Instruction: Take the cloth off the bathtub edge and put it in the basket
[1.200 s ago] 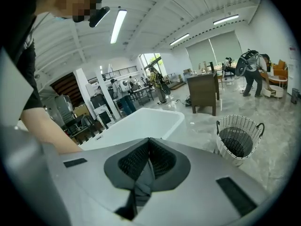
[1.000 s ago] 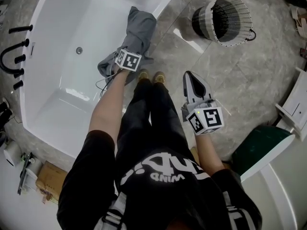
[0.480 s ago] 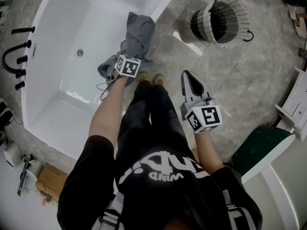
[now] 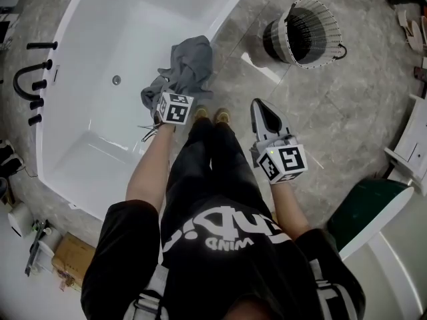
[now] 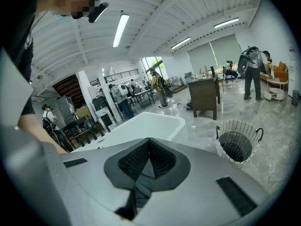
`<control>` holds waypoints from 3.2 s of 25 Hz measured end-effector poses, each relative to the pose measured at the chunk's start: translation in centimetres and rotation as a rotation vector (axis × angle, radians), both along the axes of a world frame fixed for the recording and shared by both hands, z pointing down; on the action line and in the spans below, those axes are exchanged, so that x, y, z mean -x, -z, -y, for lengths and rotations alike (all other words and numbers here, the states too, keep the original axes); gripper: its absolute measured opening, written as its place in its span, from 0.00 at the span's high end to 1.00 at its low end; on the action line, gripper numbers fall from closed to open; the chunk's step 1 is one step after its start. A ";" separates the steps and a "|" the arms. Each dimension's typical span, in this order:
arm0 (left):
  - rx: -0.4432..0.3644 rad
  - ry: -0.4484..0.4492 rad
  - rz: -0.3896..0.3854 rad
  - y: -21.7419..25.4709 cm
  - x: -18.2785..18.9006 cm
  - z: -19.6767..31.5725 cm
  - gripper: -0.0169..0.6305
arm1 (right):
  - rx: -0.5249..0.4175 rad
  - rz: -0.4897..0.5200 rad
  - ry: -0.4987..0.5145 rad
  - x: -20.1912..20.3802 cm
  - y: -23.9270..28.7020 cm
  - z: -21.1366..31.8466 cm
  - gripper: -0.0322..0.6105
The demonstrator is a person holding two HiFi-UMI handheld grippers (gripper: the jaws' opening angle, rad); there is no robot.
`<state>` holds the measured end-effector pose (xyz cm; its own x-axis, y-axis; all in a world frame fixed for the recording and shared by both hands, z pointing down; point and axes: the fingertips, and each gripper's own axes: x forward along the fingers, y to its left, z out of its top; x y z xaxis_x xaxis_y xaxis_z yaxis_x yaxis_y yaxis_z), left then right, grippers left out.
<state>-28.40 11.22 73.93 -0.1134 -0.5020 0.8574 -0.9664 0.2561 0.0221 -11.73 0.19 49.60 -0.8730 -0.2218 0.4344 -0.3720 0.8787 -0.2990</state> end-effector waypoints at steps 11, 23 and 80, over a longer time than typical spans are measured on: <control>-0.260 0.032 0.077 14.3 0.5 2.3 0.94 | -0.010 0.033 -0.045 -2.2 2.7 1.1 0.93; -0.601 -0.025 0.190 38.5 -0.8 7.5 0.94 | -0.131 0.135 -0.117 -3.4 10.8 3.2 0.93; -0.920 -0.437 0.023 56.6 -18.6 54.2 0.94 | -0.212 0.209 -0.585 -21.8 15.1 40.4 0.93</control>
<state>-9.79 -42.98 17.32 0.2258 -0.9670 0.1181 -0.9741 -0.2259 0.0126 10.09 -40.26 34.48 -0.6434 -0.7480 0.1628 -0.7594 0.5967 -0.2593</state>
